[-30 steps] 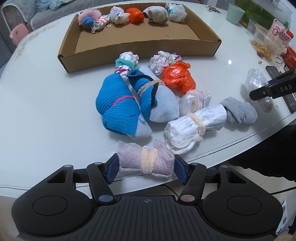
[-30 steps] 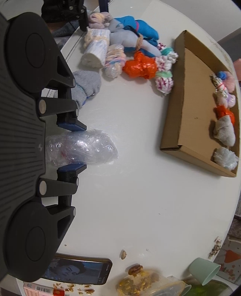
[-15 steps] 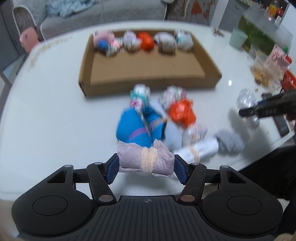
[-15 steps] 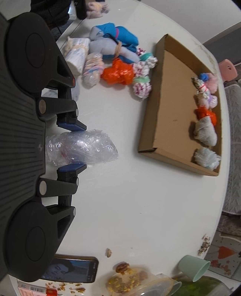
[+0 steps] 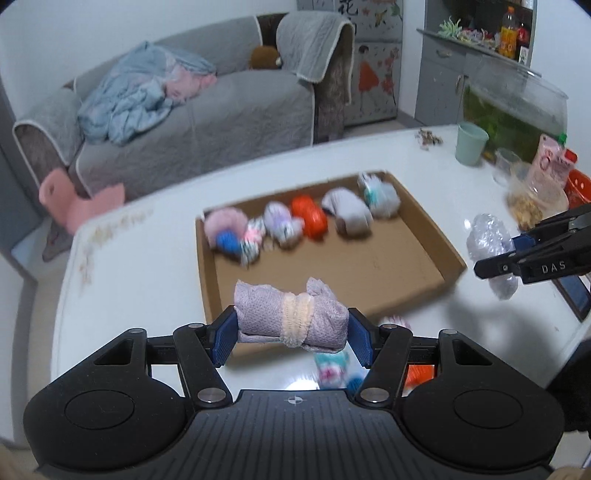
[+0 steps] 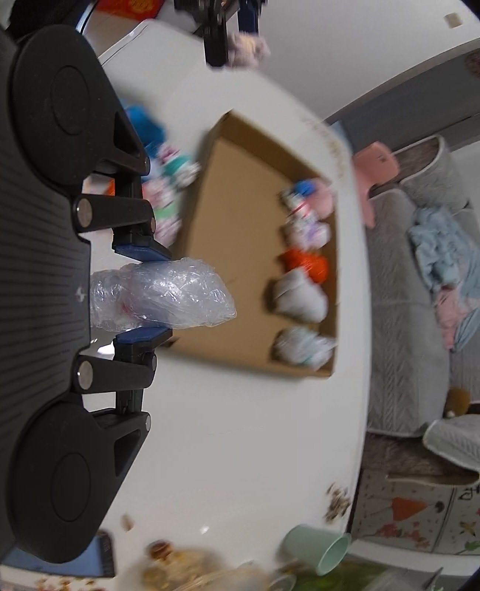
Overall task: Organize objects
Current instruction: 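Carry the lilac roll and clear plastic bundle over the tray with both tools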
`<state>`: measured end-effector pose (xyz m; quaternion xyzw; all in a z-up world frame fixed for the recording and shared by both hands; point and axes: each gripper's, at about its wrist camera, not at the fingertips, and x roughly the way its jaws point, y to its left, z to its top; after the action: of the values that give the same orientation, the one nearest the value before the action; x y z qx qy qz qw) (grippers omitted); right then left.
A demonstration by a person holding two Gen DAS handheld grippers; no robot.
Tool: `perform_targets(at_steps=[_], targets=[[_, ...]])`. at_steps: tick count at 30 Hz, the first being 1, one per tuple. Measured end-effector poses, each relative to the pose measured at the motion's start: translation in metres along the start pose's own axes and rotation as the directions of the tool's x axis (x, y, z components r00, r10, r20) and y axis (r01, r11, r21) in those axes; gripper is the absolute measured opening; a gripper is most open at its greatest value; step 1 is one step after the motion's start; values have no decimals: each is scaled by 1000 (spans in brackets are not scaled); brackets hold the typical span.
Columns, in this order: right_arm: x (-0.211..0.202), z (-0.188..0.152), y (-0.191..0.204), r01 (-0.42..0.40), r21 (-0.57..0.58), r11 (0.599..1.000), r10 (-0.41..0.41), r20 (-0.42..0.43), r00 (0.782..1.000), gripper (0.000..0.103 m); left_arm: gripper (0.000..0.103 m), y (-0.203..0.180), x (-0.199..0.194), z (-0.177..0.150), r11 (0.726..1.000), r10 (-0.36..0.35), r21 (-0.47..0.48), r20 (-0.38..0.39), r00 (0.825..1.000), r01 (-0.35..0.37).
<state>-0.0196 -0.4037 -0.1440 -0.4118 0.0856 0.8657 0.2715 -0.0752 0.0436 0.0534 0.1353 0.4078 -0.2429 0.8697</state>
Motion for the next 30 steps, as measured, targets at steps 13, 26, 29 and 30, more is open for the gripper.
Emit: perform_targets(at_steps=[13,26,29,30], targets=[[51,89,53,-119,-126,985,129,79,989,34,67,20,86,29,973,37,228,23,999,-42],[123,99,69,-172,-142,975,173,-6,985,34,67,30,157,17,911,36,412,-49,998,-13],[130,102,75,-191,-151,970,190,-20,981,34,67,32,163,15,898,47,439,-59,997,-16],[132,103,76,-193,-153,969,192,-22,981,34,67,33,166,15,897,48,443,-64,997,-15]])
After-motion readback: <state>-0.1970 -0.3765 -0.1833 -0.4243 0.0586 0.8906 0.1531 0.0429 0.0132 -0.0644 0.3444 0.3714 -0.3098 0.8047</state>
